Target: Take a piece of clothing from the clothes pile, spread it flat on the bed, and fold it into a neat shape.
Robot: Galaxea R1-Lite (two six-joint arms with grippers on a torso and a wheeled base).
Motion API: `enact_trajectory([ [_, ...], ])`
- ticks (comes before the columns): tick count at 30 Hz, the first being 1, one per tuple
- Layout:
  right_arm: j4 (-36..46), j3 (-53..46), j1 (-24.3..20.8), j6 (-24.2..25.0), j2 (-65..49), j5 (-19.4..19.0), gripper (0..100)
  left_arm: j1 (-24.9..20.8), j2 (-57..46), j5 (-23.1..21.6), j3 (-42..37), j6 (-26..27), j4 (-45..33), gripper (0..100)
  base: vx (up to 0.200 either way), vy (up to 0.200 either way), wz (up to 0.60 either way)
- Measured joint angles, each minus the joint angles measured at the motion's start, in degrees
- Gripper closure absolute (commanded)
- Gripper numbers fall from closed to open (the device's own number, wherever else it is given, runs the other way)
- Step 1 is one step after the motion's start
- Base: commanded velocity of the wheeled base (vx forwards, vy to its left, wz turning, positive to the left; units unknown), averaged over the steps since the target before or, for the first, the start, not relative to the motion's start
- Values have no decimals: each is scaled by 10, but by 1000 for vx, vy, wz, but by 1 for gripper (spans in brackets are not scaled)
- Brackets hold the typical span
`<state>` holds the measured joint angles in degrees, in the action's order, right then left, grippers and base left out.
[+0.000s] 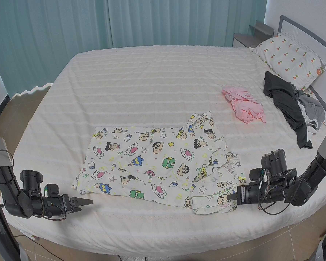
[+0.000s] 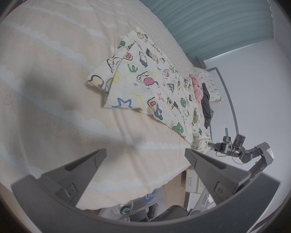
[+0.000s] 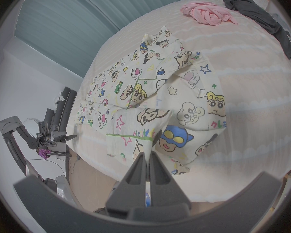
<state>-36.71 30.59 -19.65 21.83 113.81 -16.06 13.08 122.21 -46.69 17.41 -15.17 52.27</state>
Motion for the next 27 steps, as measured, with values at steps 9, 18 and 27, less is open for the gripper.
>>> enact_trajectory([
  [9,2,-29,-5,-21,-1,5,0,0,0,0,0,1,0,0,0,0,0],
  [18,0,-44,-3,-66,15,5,0,0,0,0,0,1,0,0,0,0,0],
  [27,-28,-43,24,-68,-8,-24,0,0,3,0,-4,16,0,0,0,0,0],
])
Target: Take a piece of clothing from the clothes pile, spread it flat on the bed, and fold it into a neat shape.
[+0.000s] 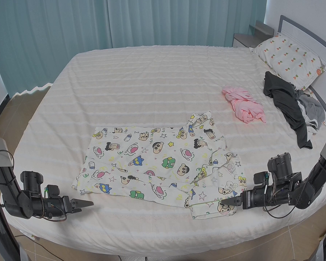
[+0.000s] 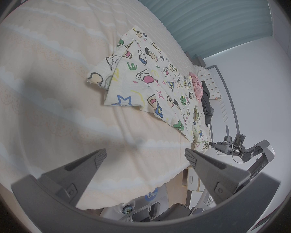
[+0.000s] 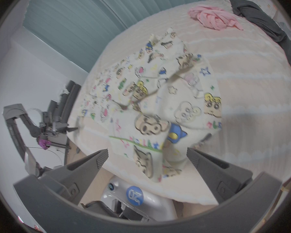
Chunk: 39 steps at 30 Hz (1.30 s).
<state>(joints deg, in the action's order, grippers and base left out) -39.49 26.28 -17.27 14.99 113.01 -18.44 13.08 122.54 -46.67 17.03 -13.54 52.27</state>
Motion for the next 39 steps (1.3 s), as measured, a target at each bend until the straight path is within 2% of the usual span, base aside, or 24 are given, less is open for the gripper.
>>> enact_trajectory([
  [6,-62,2,20,4,12,-70,0,0,2,0,-1,2,0,0,0,0,0],
  [13,-130,8,25,8,72,-93,0,0,3,0,-1,3,0,0,0,0,0],
  [16,-157,11,26,25,92,-123,0,0,3,0,-1,3,0,0,0,0,0],
  [23,-175,14,24,55,118,-153,0,0,3,0,-1,3,0,0,0,0,0],
  [24,-175,14,24,55,120,-156,100,0,3,0,-1,3,0,0,0,0,0],
  [30,-175,28,25,61,138,-161,100,0,3,-1,-1,3,0,0,0,0,0],
  [34,-175,37,25,85,144,-175,100,0,3,0,-2,3,0,0,0,0,0],
  [39,-177,35,23,84,143,-180,100,0,3,0,-2,3,0,0,0,0,0],
])
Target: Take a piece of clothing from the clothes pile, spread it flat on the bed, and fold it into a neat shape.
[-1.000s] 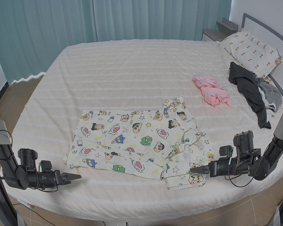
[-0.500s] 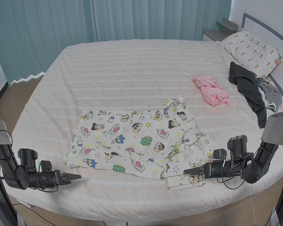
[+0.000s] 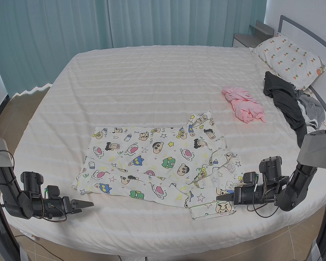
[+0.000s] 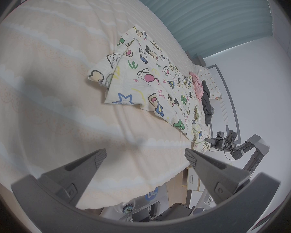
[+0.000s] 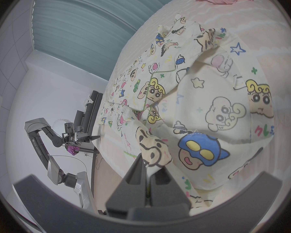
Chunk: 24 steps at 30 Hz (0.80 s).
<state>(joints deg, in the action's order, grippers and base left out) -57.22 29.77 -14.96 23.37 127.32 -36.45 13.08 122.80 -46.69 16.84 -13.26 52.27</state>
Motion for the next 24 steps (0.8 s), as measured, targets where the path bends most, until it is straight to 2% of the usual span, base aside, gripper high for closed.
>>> enact_trajectory([
  [5,-31,-9,-1,-1,-7,0,100,0,0,0,0,0,0,0,0,0,0],
  [14,-175,-45,11,12,-11,5,100,0,0,0,0,0,0,0,0,0,0],
  [24,-183,-50,37,13,-11,18,100,0,1,0,0,0,0,0,0,0,0],
])
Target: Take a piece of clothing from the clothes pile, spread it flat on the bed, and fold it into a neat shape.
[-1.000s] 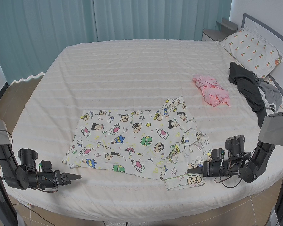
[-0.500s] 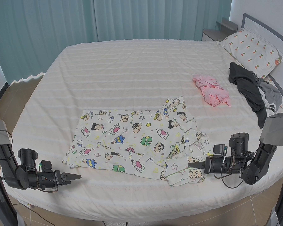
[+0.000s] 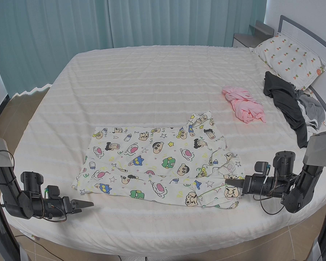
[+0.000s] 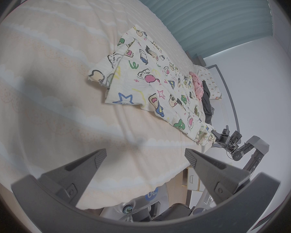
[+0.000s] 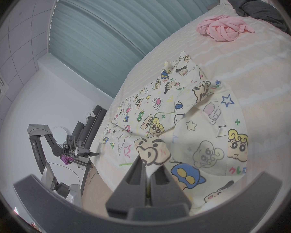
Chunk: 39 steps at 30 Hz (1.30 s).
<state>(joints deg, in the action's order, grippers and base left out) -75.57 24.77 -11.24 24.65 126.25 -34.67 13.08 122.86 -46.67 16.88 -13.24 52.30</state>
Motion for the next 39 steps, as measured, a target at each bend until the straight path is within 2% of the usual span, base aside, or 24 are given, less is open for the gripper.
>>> enact_trajectory([
  [6,-4,21,2,0,16,29,100,0,0,0,0,1,0,0,0,0,0],
  [11,-50,37,0,23,36,49,100,0,0,0,0,1,0,0,0,0,0],
  [16,-80,34,-1,50,46,53,100,0,1,0,0,1,0,0,0,0,0],
  [36,-76,52,7,54,79,61,100,0,2,0,0,2,1,0,0,0,0],
  [37,-75,53,8,54,80,61,0,0,2,0,0,2,1,0,0,0,0],
  [39,-73,53,9,55,83,61,0,0,2,0,0,4,1,0,0,0,0],
])
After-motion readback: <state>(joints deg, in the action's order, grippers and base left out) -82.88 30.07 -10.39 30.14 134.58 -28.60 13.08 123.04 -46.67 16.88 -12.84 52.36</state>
